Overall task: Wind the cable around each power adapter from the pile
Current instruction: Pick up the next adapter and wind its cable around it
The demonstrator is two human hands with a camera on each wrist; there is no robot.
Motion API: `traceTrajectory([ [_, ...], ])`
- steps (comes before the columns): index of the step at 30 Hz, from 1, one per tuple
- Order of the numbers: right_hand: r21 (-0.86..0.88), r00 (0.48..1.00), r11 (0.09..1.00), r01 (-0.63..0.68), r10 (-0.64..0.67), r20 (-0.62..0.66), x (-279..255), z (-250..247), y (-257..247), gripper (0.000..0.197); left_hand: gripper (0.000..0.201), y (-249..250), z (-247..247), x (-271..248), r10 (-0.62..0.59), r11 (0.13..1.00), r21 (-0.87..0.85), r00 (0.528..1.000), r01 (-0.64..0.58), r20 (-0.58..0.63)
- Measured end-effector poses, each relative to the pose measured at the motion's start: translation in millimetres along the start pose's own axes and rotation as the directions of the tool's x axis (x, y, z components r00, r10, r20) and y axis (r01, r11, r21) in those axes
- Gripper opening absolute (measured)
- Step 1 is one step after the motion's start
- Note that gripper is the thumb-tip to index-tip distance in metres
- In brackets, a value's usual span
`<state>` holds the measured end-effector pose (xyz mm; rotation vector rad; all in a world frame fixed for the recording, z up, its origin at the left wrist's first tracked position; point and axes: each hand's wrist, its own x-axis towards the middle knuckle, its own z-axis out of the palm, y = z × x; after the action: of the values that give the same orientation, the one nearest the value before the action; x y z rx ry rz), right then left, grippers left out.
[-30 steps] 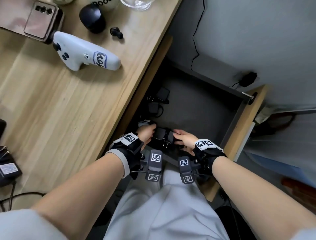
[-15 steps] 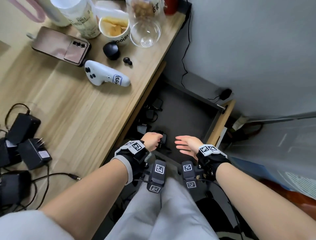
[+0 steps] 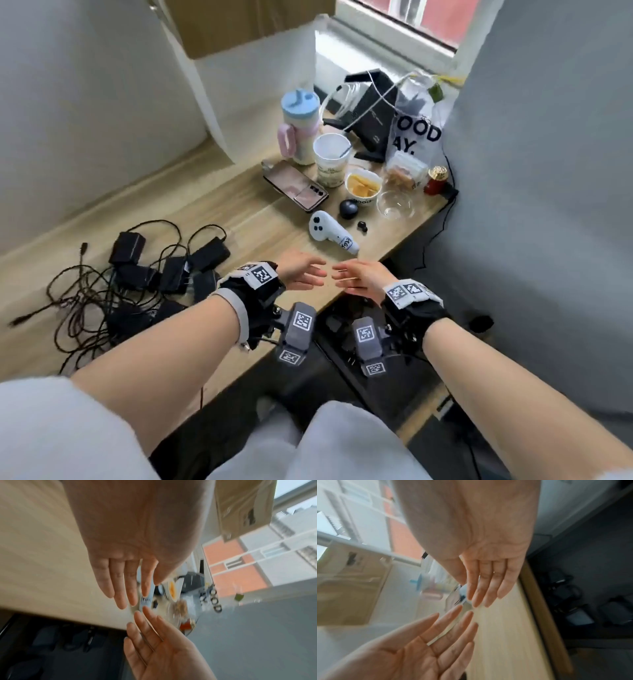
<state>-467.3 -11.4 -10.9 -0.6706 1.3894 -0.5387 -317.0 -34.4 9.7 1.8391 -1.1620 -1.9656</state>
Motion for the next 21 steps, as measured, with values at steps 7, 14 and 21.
traceTrajectory([
  [7,-0.188,0.990,0.981,0.051,-0.024,0.141,30,122,-64,0.025,0.036,-23,-130,-43,-0.027,0.974,-0.226,0.976,-0.023,-0.217],
  [14,-0.390,0.977,0.920,-0.024,0.104,0.184,68,231,-72,0.026,0.036,-94,-237,-82,-0.137,0.918,-0.395,0.912,-0.030,-0.387],
  [21,-0.593,0.993,0.800,-0.089,0.114,0.004,118,251,-47,0.022,0.036,-146,-274,-89,-0.274,0.862,-0.506,0.860,0.021,-0.431],
])
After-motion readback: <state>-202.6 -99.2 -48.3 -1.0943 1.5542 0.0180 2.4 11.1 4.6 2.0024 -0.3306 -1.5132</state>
